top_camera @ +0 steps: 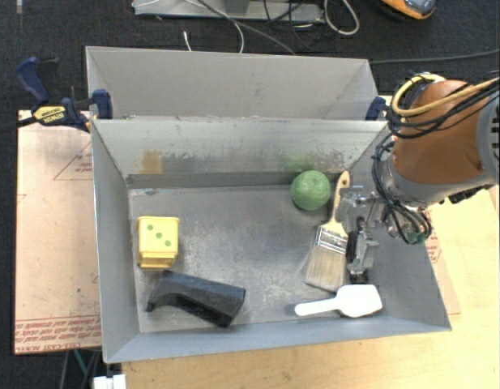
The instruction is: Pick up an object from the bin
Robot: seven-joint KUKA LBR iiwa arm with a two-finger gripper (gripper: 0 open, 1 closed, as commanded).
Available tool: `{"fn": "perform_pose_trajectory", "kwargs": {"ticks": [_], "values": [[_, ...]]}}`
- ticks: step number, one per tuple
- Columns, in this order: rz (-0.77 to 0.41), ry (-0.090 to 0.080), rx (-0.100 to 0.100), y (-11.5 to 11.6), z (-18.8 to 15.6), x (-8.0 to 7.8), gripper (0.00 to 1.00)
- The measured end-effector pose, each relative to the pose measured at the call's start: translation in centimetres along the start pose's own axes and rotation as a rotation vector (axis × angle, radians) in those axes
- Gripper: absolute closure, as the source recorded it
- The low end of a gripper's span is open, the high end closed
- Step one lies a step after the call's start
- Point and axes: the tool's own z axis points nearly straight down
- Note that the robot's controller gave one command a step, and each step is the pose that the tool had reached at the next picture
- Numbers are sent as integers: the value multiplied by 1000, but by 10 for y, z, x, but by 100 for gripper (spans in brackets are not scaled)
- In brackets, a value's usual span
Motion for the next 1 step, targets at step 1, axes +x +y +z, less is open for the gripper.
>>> {"fn": "perform_pose_trajectory", "kwargs": {"ticks": [1], "values": [[0,0,0,0,0,0,0]]}}
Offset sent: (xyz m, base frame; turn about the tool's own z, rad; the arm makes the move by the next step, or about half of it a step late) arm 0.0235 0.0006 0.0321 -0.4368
